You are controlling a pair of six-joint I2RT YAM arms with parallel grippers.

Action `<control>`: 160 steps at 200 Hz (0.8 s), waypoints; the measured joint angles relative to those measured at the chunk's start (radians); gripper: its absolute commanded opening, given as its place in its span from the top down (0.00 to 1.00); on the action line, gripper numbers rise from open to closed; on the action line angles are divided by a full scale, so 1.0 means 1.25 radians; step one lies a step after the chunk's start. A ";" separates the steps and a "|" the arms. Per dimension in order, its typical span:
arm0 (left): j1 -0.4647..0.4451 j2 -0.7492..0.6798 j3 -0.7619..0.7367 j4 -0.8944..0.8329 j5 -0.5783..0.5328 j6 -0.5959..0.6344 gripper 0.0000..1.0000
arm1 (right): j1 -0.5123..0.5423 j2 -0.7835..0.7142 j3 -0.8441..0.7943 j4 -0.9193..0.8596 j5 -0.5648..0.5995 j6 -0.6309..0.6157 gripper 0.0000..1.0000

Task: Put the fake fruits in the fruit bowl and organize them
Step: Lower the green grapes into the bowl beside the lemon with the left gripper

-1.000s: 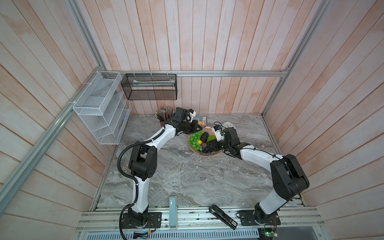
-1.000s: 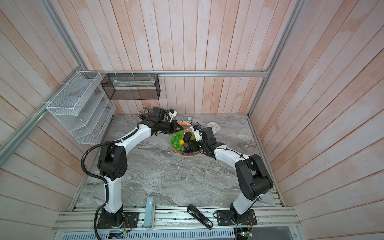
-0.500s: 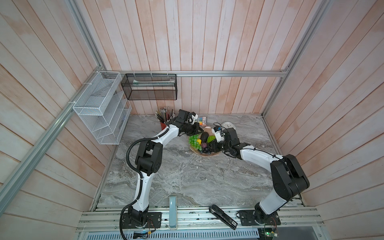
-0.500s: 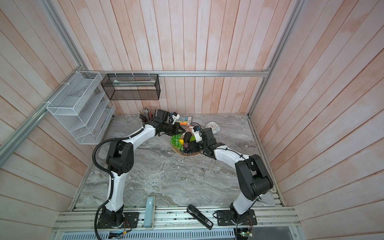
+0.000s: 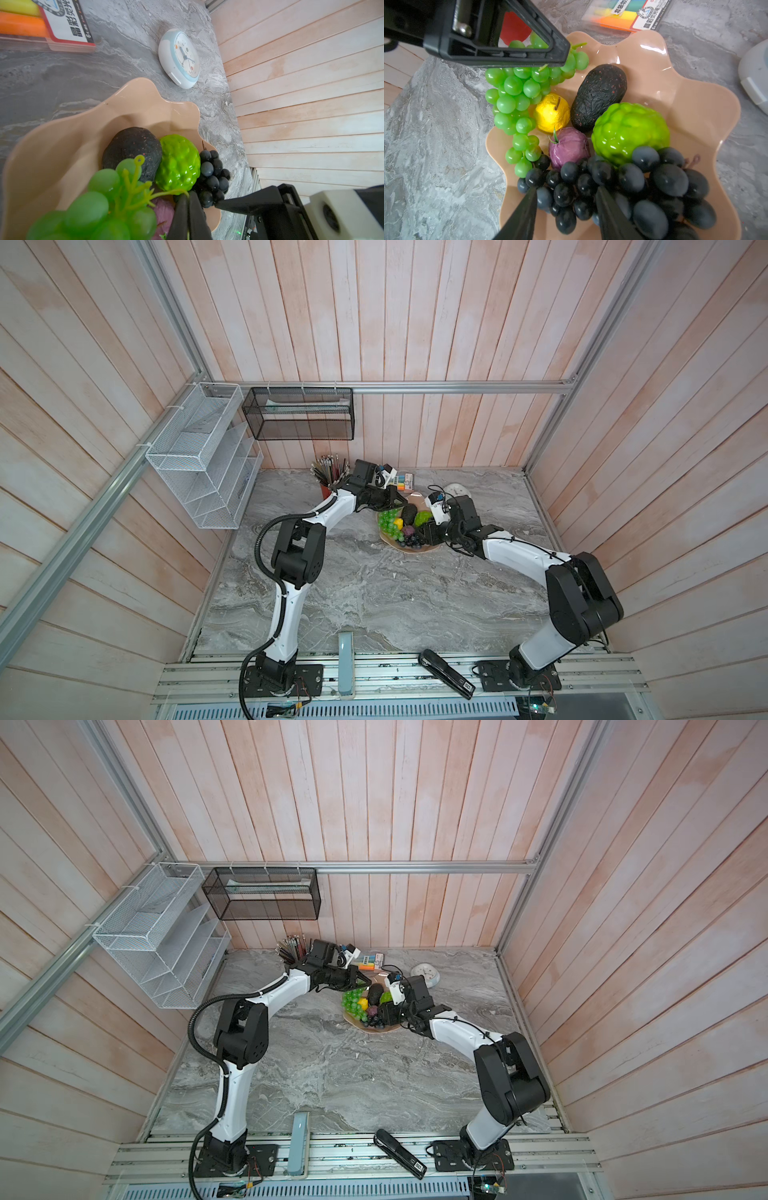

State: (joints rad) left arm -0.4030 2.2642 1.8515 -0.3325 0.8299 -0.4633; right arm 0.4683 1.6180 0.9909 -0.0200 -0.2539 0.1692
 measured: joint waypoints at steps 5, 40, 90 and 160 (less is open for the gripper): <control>0.000 0.003 0.000 0.003 0.004 0.000 0.84 | 0.002 -0.003 0.001 -0.004 0.005 0.000 0.50; 0.001 0.013 0.000 0.015 0.021 0.002 0.63 | 0.024 -0.034 0.013 -0.034 0.041 0.005 0.50; 0.008 -0.059 -0.059 0.042 -0.037 -0.003 0.40 | 0.045 -0.040 0.034 -0.052 0.074 0.009 0.50; 0.043 -0.232 -0.213 0.095 -0.070 -0.045 0.52 | 0.049 -0.063 0.022 -0.047 0.091 0.018 0.49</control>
State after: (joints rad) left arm -0.3489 1.9747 1.5852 -0.2138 0.7418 -0.5201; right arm 0.5297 1.5398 1.0183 -0.0784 -0.1402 0.1917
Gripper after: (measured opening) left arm 0.559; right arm 0.504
